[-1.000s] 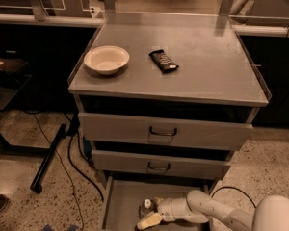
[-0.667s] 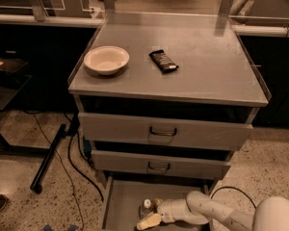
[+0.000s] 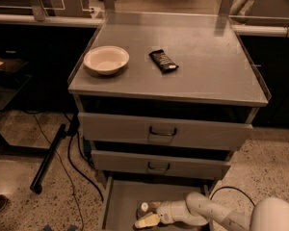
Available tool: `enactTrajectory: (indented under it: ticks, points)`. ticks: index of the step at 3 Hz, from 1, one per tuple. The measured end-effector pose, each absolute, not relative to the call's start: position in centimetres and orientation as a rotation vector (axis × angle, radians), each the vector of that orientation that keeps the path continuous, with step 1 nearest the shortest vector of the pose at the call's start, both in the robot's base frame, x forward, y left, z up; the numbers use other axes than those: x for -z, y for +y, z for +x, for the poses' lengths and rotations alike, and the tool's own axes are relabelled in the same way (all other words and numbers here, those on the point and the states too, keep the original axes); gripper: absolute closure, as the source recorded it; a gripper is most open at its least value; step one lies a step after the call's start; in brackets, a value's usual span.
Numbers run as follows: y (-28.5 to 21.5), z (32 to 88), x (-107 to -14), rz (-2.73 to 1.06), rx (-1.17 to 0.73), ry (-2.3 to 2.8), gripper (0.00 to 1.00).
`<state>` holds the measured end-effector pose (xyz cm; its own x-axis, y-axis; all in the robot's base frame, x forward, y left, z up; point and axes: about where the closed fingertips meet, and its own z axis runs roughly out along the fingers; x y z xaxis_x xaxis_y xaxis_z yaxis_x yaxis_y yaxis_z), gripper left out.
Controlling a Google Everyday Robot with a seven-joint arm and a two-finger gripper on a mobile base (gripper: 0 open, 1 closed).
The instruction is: Pick blue plastic bottle from bottom drawer and place on counter
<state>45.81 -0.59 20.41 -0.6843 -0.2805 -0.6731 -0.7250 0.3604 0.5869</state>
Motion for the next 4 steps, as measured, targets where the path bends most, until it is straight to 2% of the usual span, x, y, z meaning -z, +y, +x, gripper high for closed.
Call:
enactTrajectory:
  ticks: [3, 4]
  points:
    - [-0.6, 45.8, -20.4, -0.872, -1.281, 2.164, 0.89]
    - [-0.4, 45.4, -21.9, -0.871, -1.310, 2.149, 1.00]
